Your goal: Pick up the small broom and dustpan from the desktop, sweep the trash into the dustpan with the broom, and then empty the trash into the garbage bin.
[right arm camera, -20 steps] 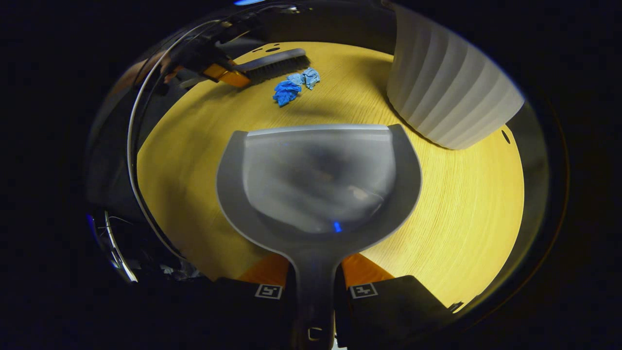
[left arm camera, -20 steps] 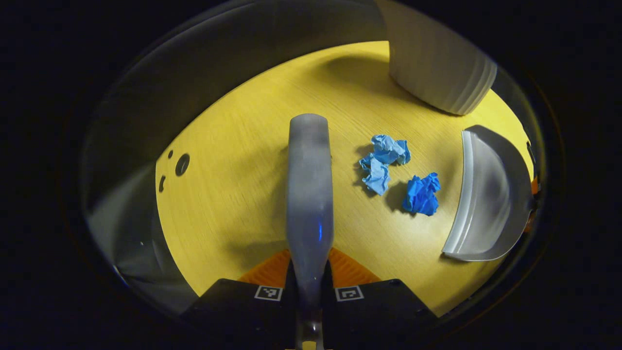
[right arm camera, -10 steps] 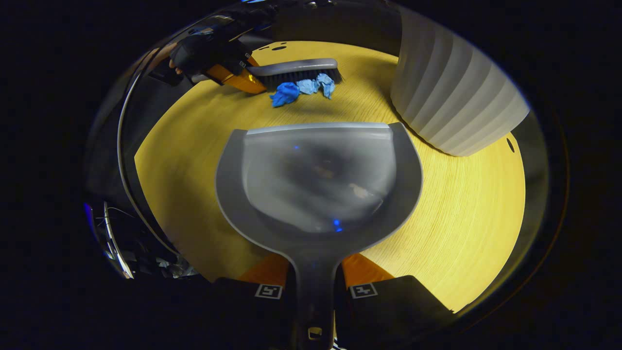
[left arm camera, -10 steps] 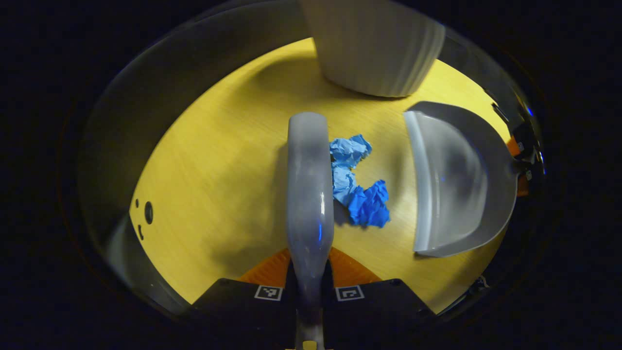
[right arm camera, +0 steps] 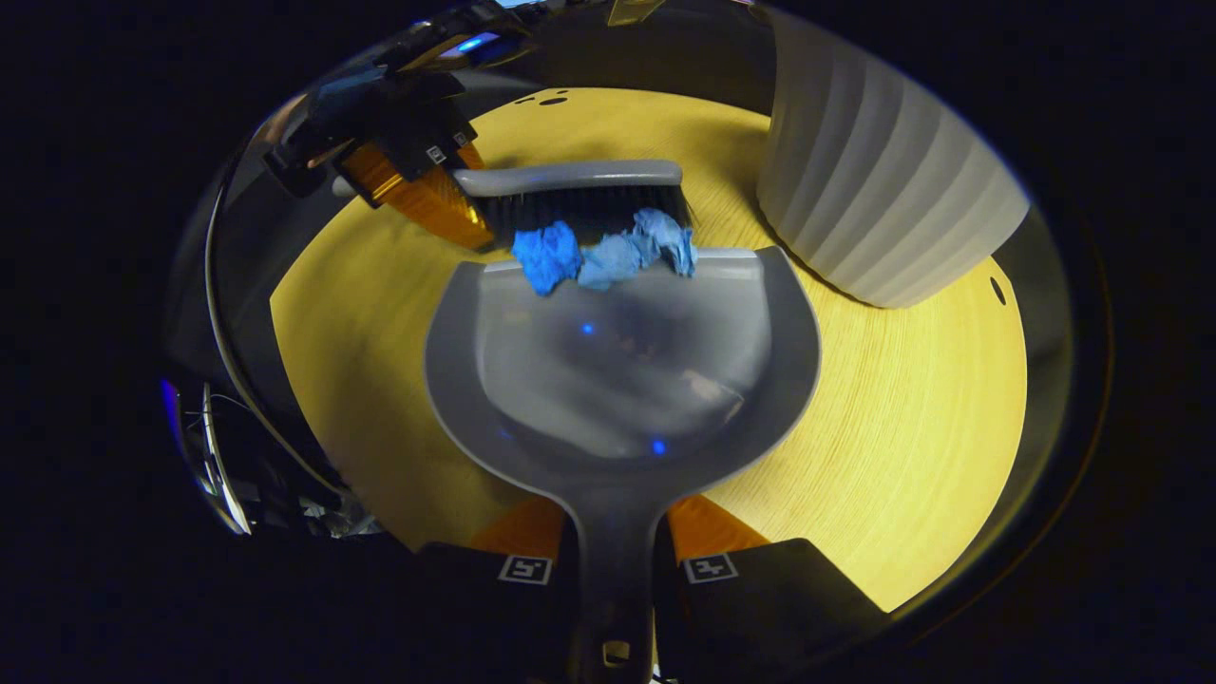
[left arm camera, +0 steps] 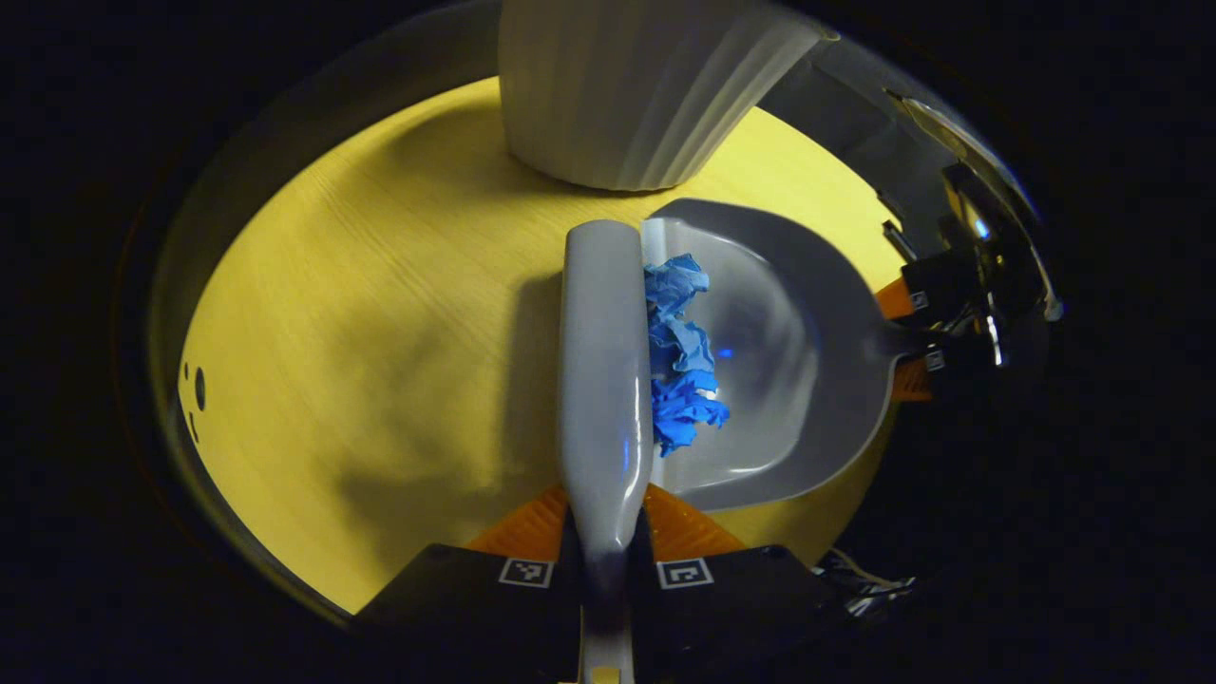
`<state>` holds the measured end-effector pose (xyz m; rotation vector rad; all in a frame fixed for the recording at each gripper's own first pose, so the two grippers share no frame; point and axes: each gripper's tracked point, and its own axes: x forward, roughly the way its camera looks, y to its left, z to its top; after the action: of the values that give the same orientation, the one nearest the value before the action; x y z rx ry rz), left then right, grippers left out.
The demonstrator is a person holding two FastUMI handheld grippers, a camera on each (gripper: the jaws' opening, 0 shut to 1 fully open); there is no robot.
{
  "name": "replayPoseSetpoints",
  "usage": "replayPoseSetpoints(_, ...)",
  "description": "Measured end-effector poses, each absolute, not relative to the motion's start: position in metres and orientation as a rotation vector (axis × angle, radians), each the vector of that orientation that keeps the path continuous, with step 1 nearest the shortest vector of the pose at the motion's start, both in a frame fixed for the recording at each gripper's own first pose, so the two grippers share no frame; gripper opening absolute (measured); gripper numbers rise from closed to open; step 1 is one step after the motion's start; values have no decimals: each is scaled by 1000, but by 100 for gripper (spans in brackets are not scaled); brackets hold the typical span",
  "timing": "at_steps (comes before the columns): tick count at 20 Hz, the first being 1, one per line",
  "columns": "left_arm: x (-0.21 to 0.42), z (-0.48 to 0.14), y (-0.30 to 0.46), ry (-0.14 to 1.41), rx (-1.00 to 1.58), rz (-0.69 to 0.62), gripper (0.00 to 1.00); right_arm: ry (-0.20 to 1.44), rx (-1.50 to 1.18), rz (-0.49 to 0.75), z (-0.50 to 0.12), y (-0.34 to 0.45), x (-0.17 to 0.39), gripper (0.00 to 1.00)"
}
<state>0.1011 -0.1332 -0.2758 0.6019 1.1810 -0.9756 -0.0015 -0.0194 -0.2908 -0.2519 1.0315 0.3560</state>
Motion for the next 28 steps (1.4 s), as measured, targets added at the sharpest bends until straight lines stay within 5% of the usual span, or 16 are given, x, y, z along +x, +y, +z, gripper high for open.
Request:
replayPoseSetpoints(4,71,-269,-141,1220,543,-978,28,1026,-247,382,-288,-30,-3,35)
replayPoseSetpoints(14,61,-212,-117,898,296,-593,25,977,-211,402,-271,-65,-7,35)
replayPoseSetpoints(20,39,-260,-53,868,173,-377,25,939,-266,376,-238,-76,-18,35)
replayPoseSetpoints(28,52,-334,-30,939,16,-367,29,905,-253,381,-146,-82,-49,35)
